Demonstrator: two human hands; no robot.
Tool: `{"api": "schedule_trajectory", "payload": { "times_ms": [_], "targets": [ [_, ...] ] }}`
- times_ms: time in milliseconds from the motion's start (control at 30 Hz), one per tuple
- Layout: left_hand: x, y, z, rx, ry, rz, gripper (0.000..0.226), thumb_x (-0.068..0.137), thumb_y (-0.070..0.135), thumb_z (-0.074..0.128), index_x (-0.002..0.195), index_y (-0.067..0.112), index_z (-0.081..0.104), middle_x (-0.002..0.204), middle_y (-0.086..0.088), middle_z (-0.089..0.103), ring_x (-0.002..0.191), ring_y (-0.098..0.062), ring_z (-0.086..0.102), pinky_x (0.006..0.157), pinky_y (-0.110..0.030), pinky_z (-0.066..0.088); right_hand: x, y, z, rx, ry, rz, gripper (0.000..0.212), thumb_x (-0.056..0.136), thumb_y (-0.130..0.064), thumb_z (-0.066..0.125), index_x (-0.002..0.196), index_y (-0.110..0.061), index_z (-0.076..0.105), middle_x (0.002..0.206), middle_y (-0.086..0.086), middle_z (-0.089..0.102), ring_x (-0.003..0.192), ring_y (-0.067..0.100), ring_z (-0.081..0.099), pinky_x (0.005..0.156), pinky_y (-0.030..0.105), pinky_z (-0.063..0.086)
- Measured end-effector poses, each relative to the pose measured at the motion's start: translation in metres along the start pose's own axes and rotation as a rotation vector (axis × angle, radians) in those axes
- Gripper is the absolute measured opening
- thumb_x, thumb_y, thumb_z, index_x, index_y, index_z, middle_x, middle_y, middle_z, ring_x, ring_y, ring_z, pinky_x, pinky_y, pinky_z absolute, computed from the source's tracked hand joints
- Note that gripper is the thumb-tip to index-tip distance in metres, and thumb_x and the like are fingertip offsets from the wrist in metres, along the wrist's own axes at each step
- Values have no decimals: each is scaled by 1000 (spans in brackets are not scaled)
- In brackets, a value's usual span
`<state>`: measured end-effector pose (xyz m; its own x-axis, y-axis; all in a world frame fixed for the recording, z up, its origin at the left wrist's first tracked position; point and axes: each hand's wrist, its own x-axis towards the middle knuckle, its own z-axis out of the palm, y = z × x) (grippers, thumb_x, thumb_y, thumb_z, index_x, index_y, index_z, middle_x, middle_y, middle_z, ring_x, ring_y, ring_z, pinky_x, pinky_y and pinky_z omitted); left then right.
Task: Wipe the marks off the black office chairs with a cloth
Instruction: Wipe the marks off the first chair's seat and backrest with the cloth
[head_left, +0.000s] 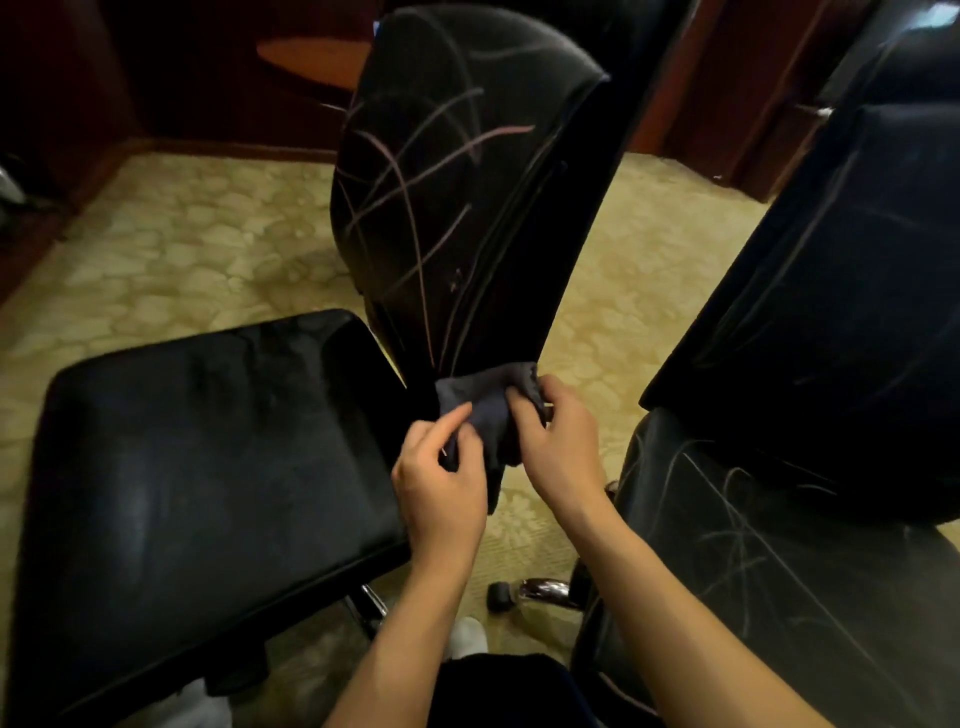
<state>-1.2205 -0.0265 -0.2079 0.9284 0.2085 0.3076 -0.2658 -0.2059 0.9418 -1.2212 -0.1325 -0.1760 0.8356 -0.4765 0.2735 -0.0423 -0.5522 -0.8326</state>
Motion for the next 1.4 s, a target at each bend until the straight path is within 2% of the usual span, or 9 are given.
{"api": "schedule_trajectory", "payload": {
  "times_ms": [167,333,500,633,767,900,1000,1200,1400],
  "targets": [
    [29,63,9,-151,66,159,18,93,17,68,110,16,75,91,5,62,86,-2,62,79,-13,48,19,-42,-32,201,177,-118,25,94,-23,63,70,-18,55,60,-6,54,56,3,49,54,22,36],
    [73,101,30,4,80,429,32,94,13,64,125,11,68,87,0,54,75,-3,51,73,-7,42,53,-84,-50,72,381,-292,7,92,-23,63,88,-17,59,70,-8,60,64,12,58,58,27,38],
    [88,100,41,140,38,624,36,96,12,61,132,10,63,89,5,50,74,-2,49,69,-9,41,72,-92,-48,-78,507,-388,11,91,-26,63,98,-18,65,79,-4,68,66,18,63,56,31,42],
    [94,119,49,161,-1,765,37,97,13,57,134,11,61,92,-2,56,74,-9,55,68,-27,53,80,-96,-63,-17,577,-432,15,92,-26,62,101,-15,66,82,-4,69,67,14,63,60,34,50],
    [104,130,57,221,-8,728,38,100,20,46,134,11,60,97,-5,56,80,-20,58,67,-33,52,87,-108,-70,28,500,-525,17,92,-22,62,105,-13,69,89,-2,69,74,11,62,65,25,48],
    [102,116,57,396,15,668,16,98,16,56,108,7,66,95,-5,55,73,-22,56,55,-44,51,90,-105,-64,-238,391,-530,22,90,-22,59,108,-14,68,92,4,64,74,22,59,60,30,41],
    [96,101,51,435,32,668,11,97,15,59,100,6,65,92,-7,55,70,-24,56,51,-39,46,84,-96,-52,-257,382,-527,19,88,-20,61,103,-12,68,88,4,62,68,23,58,56,29,37],
    [70,40,34,433,2,598,24,97,16,57,117,8,66,90,-6,53,68,-24,57,51,-36,46,48,-53,-8,-152,251,-438,38,89,-32,47,115,-15,68,91,2,62,73,23,61,59,37,49],
    [39,-2,14,417,-83,501,43,97,22,45,138,12,57,93,-1,54,75,-20,60,59,-39,53,19,-18,13,-118,101,-269,23,87,-28,56,104,-21,69,89,-2,65,76,20,64,64,37,50]
  ]
}}
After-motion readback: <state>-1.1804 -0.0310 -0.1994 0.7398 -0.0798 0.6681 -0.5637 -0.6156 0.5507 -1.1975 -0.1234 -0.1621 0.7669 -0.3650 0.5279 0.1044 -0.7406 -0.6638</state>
